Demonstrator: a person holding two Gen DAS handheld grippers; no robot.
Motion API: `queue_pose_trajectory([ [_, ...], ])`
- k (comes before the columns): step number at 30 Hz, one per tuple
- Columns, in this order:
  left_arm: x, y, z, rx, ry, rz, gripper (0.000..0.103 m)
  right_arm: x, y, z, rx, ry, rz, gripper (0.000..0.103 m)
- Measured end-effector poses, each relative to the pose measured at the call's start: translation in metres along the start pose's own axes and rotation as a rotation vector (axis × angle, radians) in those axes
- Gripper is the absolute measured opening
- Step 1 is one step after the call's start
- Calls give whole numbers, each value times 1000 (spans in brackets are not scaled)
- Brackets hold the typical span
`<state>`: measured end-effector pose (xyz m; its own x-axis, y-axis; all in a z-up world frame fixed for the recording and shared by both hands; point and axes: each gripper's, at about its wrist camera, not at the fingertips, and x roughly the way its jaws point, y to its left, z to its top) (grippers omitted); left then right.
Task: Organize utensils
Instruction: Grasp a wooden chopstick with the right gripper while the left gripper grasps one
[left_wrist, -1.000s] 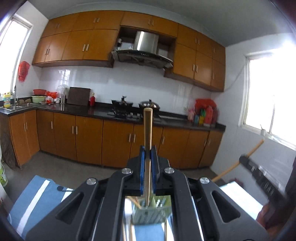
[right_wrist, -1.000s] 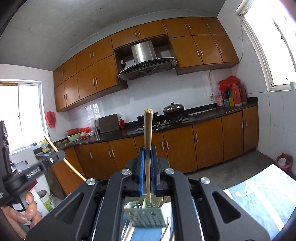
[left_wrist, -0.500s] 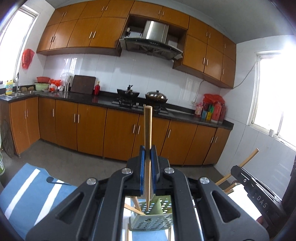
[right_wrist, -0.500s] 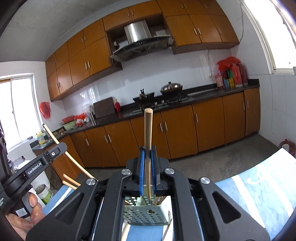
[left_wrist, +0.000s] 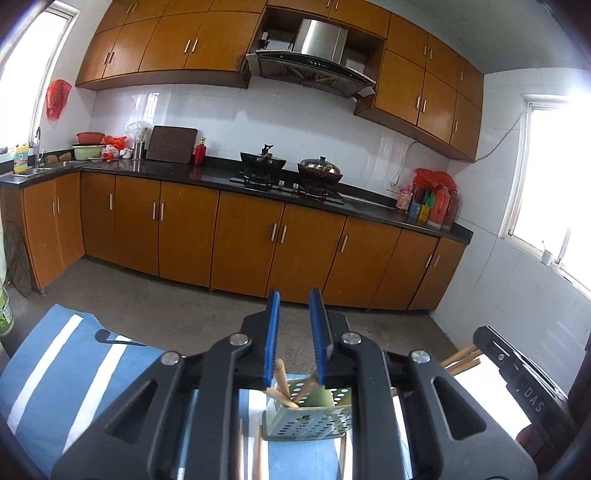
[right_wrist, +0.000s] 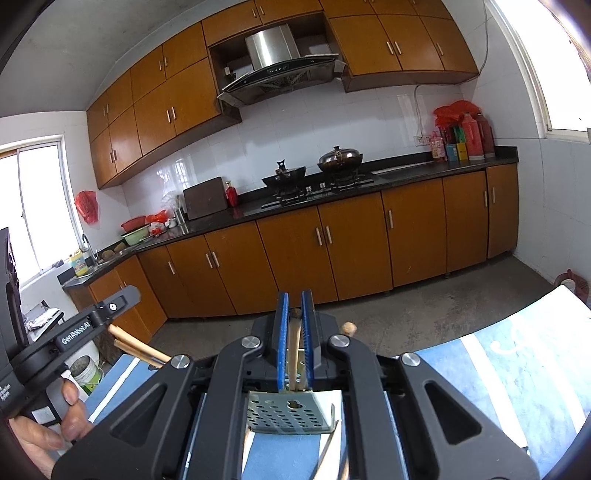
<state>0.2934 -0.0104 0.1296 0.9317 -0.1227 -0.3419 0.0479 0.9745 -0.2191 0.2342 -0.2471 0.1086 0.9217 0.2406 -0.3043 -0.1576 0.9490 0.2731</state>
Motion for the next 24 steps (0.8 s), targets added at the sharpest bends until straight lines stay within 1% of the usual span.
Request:
queue_pose_trajectory([
  [4,-29,3,1,19,-19,14,24,-26,-9,0,-2,-17,-31,8],
  [6,-44,7,-3,29,-19,23,27,-40,-18,-6,5,-7,-52,9],
  [8,-58,13,-10,35,-12,27,29,-49,-27,-15,10,16,-75,9],
  [10,-74,23,-24,43,7,41,31,-56,-39,-31,19,61,-107,10],
  [11,-80,28,-31,48,18,51,32,-57,-44,-41,26,90,-122,15],
  [12,-85,34,-41,53,38,66,32,-57,-48,-48,33,112,-130,22],
  [13,-88,41,-53,56,62,75,33,-54,-54,-61,42,153,-144,25],
  [15,-89,53,-73,61,113,95,34,-46,-62,-87,54,235,-164,25],
  [17,-84,67,-102,67,189,114,35,-37,-65,-111,64,306,-179,25],
  [18,-81,73,-115,66,223,124,35,-30,-64,-125,70,353,-172,25],
  [21,-71,88,-144,51,315,144,35,-12,-52,-155,57,455,-146,25],
  [24,-65,98,-164,23,377,138,35,2,-39,-180,50,532,-103,25],
])
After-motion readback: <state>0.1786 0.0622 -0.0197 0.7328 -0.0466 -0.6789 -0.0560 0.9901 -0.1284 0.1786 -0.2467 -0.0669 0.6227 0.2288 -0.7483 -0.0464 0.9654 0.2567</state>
